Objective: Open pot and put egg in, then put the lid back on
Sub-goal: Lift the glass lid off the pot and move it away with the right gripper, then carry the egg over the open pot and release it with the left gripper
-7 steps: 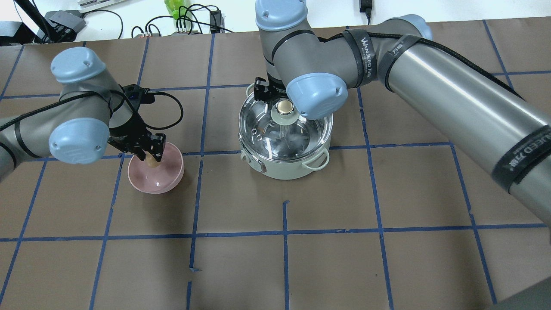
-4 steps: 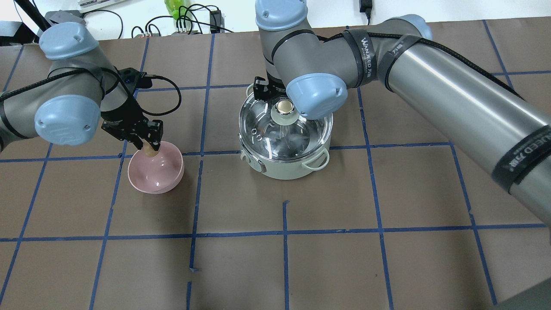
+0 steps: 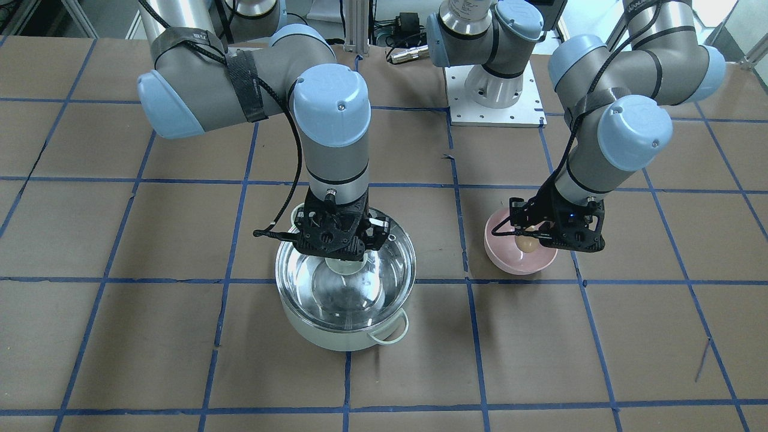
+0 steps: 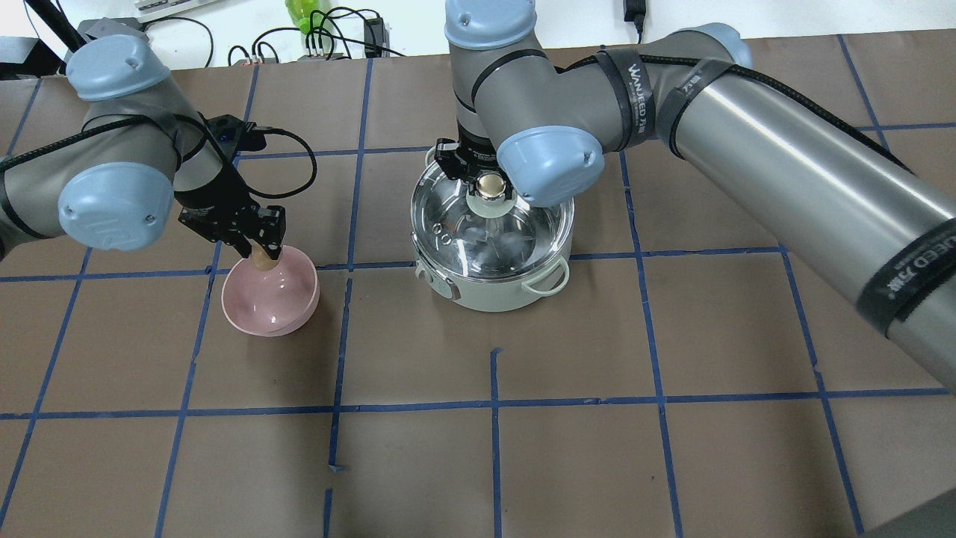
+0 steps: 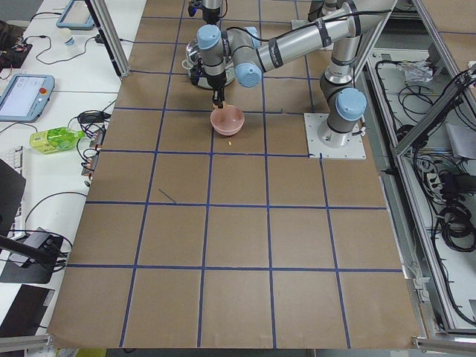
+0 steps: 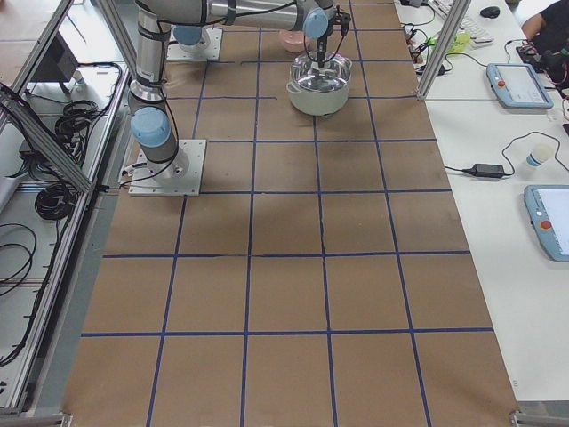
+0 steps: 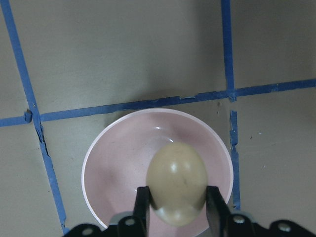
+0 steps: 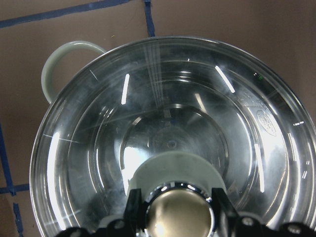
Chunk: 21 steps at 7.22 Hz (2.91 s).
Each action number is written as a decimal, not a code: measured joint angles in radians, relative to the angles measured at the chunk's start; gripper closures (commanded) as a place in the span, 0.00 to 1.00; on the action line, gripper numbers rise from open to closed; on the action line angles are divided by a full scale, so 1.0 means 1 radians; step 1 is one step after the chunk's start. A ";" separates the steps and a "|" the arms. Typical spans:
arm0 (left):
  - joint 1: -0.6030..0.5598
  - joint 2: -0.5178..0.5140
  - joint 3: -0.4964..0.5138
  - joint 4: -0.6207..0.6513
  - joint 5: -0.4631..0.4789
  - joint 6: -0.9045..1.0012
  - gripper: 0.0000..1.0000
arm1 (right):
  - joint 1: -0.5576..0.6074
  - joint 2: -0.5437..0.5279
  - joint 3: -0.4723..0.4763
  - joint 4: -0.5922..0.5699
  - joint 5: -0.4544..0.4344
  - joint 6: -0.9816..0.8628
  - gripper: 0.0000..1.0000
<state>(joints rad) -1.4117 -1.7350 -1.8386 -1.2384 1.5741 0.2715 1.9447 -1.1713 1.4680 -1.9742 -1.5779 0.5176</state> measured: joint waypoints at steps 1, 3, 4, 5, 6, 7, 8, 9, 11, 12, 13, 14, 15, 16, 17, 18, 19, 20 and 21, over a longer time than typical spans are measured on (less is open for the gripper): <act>-0.001 0.001 0.000 0.000 0.000 0.000 0.80 | -0.001 -0.007 -0.004 0.012 0.000 -0.009 0.73; -0.002 0.016 0.001 -0.001 -0.004 -0.002 0.80 | -0.021 -0.064 -0.026 0.142 0.015 -0.033 0.74; -0.003 0.025 0.003 -0.001 -0.026 -0.005 0.80 | -0.066 -0.107 -0.043 0.231 0.026 -0.083 0.74; -0.008 0.031 0.012 -0.001 -0.058 -0.021 0.80 | -0.138 -0.151 -0.052 0.300 0.044 -0.175 0.74; -0.029 0.032 0.029 -0.001 -0.080 -0.055 0.80 | -0.220 -0.187 -0.055 0.348 0.072 -0.305 0.74; -0.071 0.032 0.054 0.000 -0.089 -0.103 0.80 | -0.295 -0.217 -0.055 0.378 0.088 -0.428 0.73; -0.128 0.030 0.090 0.002 -0.090 -0.166 0.80 | -0.352 -0.240 -0.054 0.397 0.090 -0.521 0.74; -0.193 0.022 0.129 0.007 -0.087 -0.222 0.80 | -0.384 -0.254 -0.052 0.411 0.089 -0.575 0.74; -0.315 -0.014 0.190 0.034 -0.072 -0.271 0.80 | -0.398 -0.264 -0.046 0.420 0.088 -0.606 0.74; -0.369 -0.052 0.208 0.069 -0.043 -0.289 0.80 | -0.400 -0.265 -0.044 0.421 0.088 -0.608 0.74; -0.417 -0.095 0.217 0.124 -0.004 -0.301 0.80 | -0.402 -0.265 -0.042 0.422 0.088 -0.609 0.74; -0.448 -0.131 0.220 0.168 0.022 -0.309 0.79 | -0.400 -0.268 -0.041 0.423 0.087 -0.609 0.74; -0.461 -0.156 0.215 0.196 0.036 -0.312 0.78 | -0.397 -0.274 -0.040 0.423 0.087 -0.609 0.74; -0.466 -0.176 0.208 0.220 0.043 -0.314 0.70 | -0.394 -0.277 -0.037 0.423 0.087 -0.608 0.74; -0.467 -0.193 0.203 0.240 0.046 -0.317 0.39 | -0.392 -0.278 -0.035 0.423 0.087 -0.608 0.74; -0.467 -0.203 0.200 0.254 0.047 -0.318 0.00 | -0.390 -0.278 -0.034 0.423 0.088 -0.608 0.74; -0.467 -0.203 0.198 0.260 0.048 -0.317 0.00 | -0.390 -0.278 -0.034 0.423 0.088 -0.608 0.74; -0.466 -0.195 0.199 0.262 0.049 -0.315 0.00 | -0.390 -0.278 -0.034 0.423 0.088 -0.608 0.74; -0.457 -0.182 0.204 0.257 0.050 -0.311 0.00 | -0.390 -0.278 -0.034 0.422 0.088 -0.608 0.74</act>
<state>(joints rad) -1.8686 -1.9174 -1.6344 -0.9818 1.6239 -0.0398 1.5545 -1.4496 1.4342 -1.5518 -1.4899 -0.0905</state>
